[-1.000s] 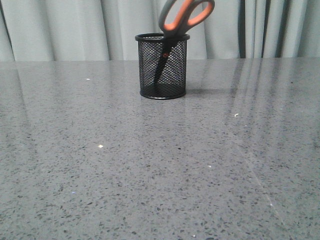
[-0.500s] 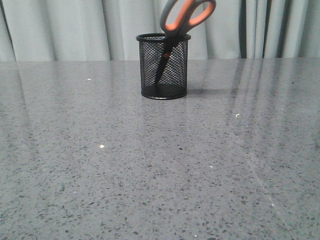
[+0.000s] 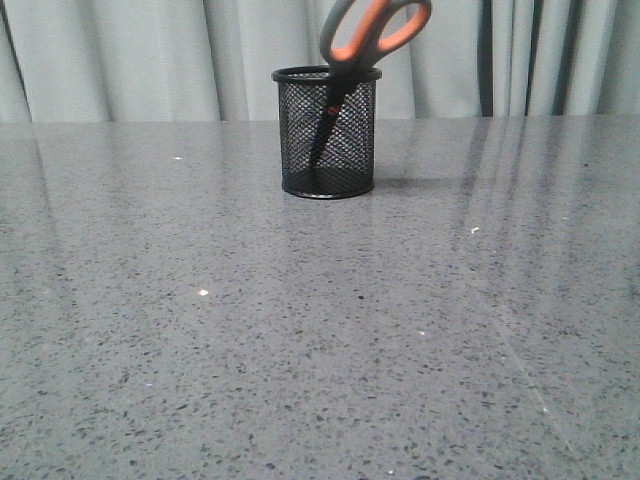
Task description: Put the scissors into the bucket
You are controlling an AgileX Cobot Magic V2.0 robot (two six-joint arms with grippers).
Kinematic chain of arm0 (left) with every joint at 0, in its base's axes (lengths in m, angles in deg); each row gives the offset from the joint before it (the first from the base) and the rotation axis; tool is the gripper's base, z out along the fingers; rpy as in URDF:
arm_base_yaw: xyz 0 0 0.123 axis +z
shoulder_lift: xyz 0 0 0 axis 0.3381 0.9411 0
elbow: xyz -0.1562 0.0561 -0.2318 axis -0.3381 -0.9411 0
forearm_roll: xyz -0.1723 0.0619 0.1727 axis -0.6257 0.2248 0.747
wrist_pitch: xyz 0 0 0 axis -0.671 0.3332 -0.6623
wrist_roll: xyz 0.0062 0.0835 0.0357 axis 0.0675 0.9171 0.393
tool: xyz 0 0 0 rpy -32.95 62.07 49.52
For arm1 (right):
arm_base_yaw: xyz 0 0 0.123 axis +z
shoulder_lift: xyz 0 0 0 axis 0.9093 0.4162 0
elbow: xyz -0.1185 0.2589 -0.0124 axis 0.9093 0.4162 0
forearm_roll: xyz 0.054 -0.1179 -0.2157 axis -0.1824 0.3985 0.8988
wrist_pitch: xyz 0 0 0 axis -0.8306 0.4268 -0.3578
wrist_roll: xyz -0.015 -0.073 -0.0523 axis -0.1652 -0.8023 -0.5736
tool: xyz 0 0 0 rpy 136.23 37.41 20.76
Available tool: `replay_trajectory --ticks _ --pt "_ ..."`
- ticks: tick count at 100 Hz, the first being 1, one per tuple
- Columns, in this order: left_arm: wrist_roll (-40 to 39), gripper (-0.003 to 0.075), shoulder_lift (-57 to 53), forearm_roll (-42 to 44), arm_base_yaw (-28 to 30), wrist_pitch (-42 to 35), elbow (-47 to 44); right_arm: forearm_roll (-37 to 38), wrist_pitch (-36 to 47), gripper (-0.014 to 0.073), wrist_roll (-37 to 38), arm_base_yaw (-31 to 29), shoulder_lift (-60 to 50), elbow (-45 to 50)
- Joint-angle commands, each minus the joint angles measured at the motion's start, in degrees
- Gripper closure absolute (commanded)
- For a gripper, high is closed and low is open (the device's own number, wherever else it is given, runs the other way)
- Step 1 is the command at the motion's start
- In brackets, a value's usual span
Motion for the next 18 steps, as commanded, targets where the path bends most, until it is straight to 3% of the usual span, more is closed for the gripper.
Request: replay_trajectory --ticks 1,18 --pt "-0.7 0.0740 -1.5 -0.6 -0.1 -4.6 -2.3 0.7 4.1 0.0638 0.0 -0.4 -1.3 0.3" --pt "-0.7 0.0740 -1.5 -0.6 -0.1 -4.6 -2.3 0.7 4.1 0.0638 0.0 -0.4 -1.3 0.3"
